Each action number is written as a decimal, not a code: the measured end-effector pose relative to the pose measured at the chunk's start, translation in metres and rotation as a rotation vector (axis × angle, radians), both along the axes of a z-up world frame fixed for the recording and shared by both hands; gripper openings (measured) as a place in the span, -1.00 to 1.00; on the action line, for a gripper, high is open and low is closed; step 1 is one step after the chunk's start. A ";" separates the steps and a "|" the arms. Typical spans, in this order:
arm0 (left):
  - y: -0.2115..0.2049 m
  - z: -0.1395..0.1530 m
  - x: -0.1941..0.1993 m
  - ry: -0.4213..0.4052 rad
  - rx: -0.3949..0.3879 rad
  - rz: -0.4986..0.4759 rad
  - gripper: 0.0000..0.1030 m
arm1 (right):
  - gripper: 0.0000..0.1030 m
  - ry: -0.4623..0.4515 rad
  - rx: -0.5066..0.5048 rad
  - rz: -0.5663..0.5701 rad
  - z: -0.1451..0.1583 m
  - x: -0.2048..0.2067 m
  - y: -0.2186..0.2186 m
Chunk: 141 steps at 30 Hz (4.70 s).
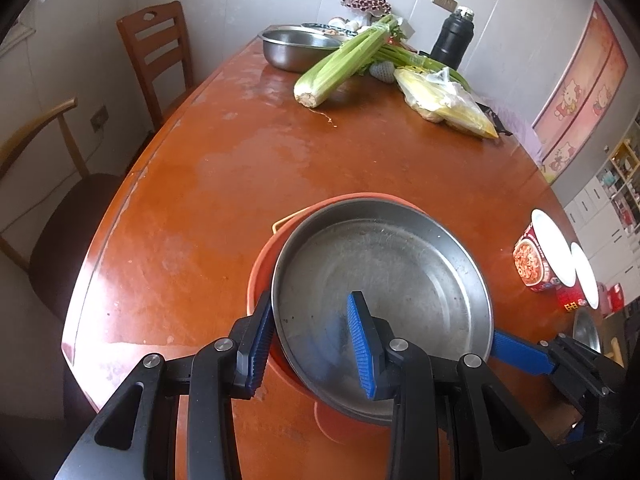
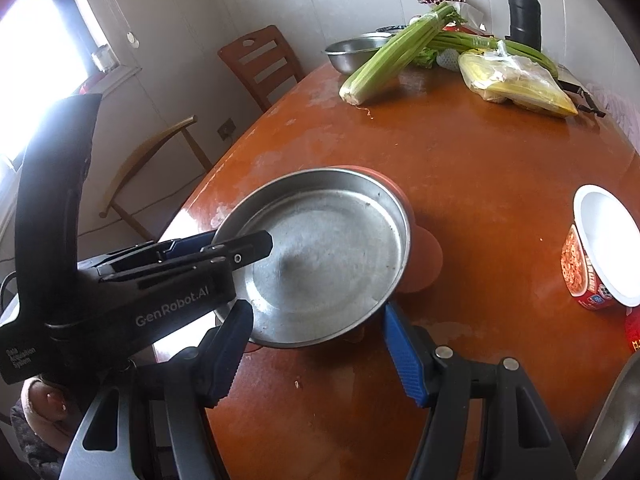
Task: Organize plates and bowls
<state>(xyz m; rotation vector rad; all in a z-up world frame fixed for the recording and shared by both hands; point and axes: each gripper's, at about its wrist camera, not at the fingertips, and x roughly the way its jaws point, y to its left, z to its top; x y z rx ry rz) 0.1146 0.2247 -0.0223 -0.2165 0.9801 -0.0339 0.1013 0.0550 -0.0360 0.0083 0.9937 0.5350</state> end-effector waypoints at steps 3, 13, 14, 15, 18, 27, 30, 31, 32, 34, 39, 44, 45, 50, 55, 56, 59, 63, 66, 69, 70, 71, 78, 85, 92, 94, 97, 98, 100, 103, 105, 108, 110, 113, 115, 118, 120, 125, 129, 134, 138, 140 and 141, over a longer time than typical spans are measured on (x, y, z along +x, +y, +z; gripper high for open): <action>-0.001 -0.001 0.000 -0.005 0.006 -0.003 -0.27 | 0.29 -0.002 -0.008 0.001 -0.002 0.001 0.002; 0.007 0.010 -0.009 -0.044 -0.001 0.018 -0.13 | 0.29 -0.046 -0.025 -0.031 0.001 0.004 -0.003; 0.007 0.013 -0.011 -0.053 0.008 0.022 0.03 | 0.29 -0.048 -0.027 -0.034 0.001 0.004 -0.004; 0.008 0.017 -0.013 -0.070 0.016 0.024 0.06 | 0.29 -0.051 -0.026 -0.037 0.001 0.004 -0.005; 0.012 0.023 -0.016 -0.089 -0.002 0.025 0.06 | 0.29 -0.056 -0.026 -0.040 0.001 0.004 -0.005; 0.026 -0.002 -0.004 -0.016 -0.093 0.079 0.15 | 0.29 -0.062 -0.004 -0.052 0.004 0.005 -0.011; 0.025 -0.010 0.000 0.007 -0.116 0.103 0.17 | 0.29 -0.059 -0.005 -0.058 0.002 0.008 -0.012; 0.024 -0.013 0.001 0.017 -0.125 0.101 0.18 | 0.29 -0.055 -0.002 -0.058 0.001 0.009 -0.012; 0.023 -0.015 0.003 0.028 -0.129 0.101 0.18 | 0.29 -0.049 0.001 -0.057 -0.001 0.010 -0.012; 0.016 -0.021 0.008 0.050 -0.119 0.095 0.18 | 0.29 -0.036 0.003 -0.058 -0.005 0.013 -0.013; 0.001 -0.024 0.015 0.066 -0.084 0.098 0.29 | 0.33 -0.041 -0.010 -0.053 -0.008 0.018 -0.013; -0.007 -0.022 0.018 0.074 -0.060 0.095 0.29 | 0.36 -0.054 -0.023 -0.054 -0.011 0.021 -0.015; -0.008 -0.021 0.018 0.075 -0.056 0.095 0.29 | 0.36 -0.055 -0.024 -0.056 -0.011 0.021 -0.016; -0.022 -0.018 0.022 0.078 -0.032 0.081 0.29 | 0.37 -0.058 -0.036 -0.076 -0.012 0.024 -0.025; -0.038 -0.017 0.031 0.083 -0.032 0.060 0.30 | 0.40 -0.046 -0.023 -0.095 -0.012 0.028 -0.037; -0.042 -0.017 0.033 0.084 -0.028 0.059 0.30 | 0.40 -0.045 -0.022 -0.100 -0.012 0.029 -0.040; -0.050 -0.016 0.037 0.085 -0.019 0.047 0.30 | 0.40 -0.042 -0.018 -0.112 -0.012 0.032 -0.046; -0.056 -0.017 0.042 0.087 -0.030 0.038 0.30 | 0.40 -0.057 -0.029 -0.130 -0.011 0.034 -0.051; -0.051 -0.016 0.042 0.087 -0.039 0.061 0.30 | 0.40 -0.069 -0.031 -0.136 -0.010 0.034 -0.053; -0.044 -0.010 0.038 0.063 -0.014 0.088 0.30 | 0.40 -0.107 -0.034 -0.158 -0.005 0.032 -0.058; -0.041 -0.008 0.037 0.061 -0.019 0.095 0.30 | 0.41 -0.118 -0.034 -0.164 -0.002 0.031 -0.060; -0.039 -0.006 0.035 0.059 -0.021 0.103 0.30 | 0.41 -0.129 -0.031 -0.171 0.001 0.031 -0.062; -0.039 0.028 0.019 -0.013 0.005 0.130 0.30 | 0.41 -0.169 0.033 -0.196 0.022 0.019 -0.089; -0.078 0.070 -0.006 -0.108 -0.013 0.043 0.30 | 0.41 -0.292 0.025 -0.244 0.062 -0.021 -0.136; -0.132 0.095 -0.027 -0.165 -0.049 -0.082 0.30 | 0.44 -0.367 0.024 -0.298 0.094 -0.053 -0.196; -0.150 0.098 -0.031 -0.166 -0.057 -0.128 0.30 | 0.44 -0.373 0.018 -0.318 0.097 -0.064 -0.215; -0.177 0.099 -0.038 -0.174 -0.063 -0.188 0.30 | 0.44 -0.375 -0.011 -0.356 0.096 -0.077 -0.240; -0.187 0.099 -0.040 -0.176 -0.064 -0.211 0.30 | 0.44 -0.370 -0.021 -0.370 0.095 -0.077 -0.247; -0.203 0.095 -0.042 -0.165 -0.058 -0.246 0.30 | 0.44 -0.354 -0.023 -0.394 0.092 -0.081 -0.261; -0.224 0.084 -0.044 -0.141 -0.049 -0.277 0.30 | 0.44 -0.318 -0.032 -0.416 0.082 -0.085 -0.281; -0.238 0.073 -0.045 -0.113 -0.034 -0.301 0.30 | 0.44 -0.285 -0.035 -0.417 0.073 -0.086 -0.292; -0.256 0.055 -0.043 -0.088 0.007 -0.312 0.30 | 0.44 -0.256 -0.066 -0.414 0.057 -0.088 -0.301; -0.268 0.041 -0.043 -0.067 0.041 -0.319 0.30 | 0.44 -0.218 -0.066 -0.395 0.046 -0.090 -0.306; -0.283 0.023 -0.041 -0.024 0.058 -0.350 0.30 | 0.44 -0.169 -0.068 -0.377 0.029 -0.091 -0.307; -0.290 0.015 -0.040 -0.012 0.075 -0.357 0.30 | 0.44 -0.150 -0.089 -0.372 0.017 -0.090 -0.306; -0.294 0.007 -0.036 0.003 0.092 -0.350 0.30 | 0.44 -0.124 -0.103 -0.368 0.003 -0.086 -0.304; -0.294 0.003 -0.035 0.009 0.095 -0.350 0.30 | 0.44 -0.116 -0.115 -0.379 -0.005 -0.082 -0.303; -0.298 -0.004 -0.031 0.021 0.107 -0.348 0.30 | 0.36 -0.153 -0.145 -0.368 -0.010 -0.075 -0.294; -0.302 -0.008 -0.030 0.029 0.111 -0.356 0.30 | 0.25 -0.160 -0.170 -0.354 -0.015 -0.072 -0.288; -0.308 -0.013 -0.029 0.051 0.098 -0.386 0.17 | 0.16 -0.169 -0.166 -0.315 -0.017 -0.072 -0.279; -0.311 -0.015 -0.030 0.059 0.088 -0.403 0.02 | 0.15 -0.172 -0.174 -0.300 -0.017 -0.073 -0.274; -0.312 -0.014 -0.030 0.061 0.081 -0.411 -0.05 | 0.15 -0.169 -0.172 -0.299 -0.017 -0.073 -0.273; -0.312 -0.014 -0.030 0.061 0.082 -0.411 -0.05 | 0.14 -0.169 -0.171 -0.298 -0.017 -0.073 -0.273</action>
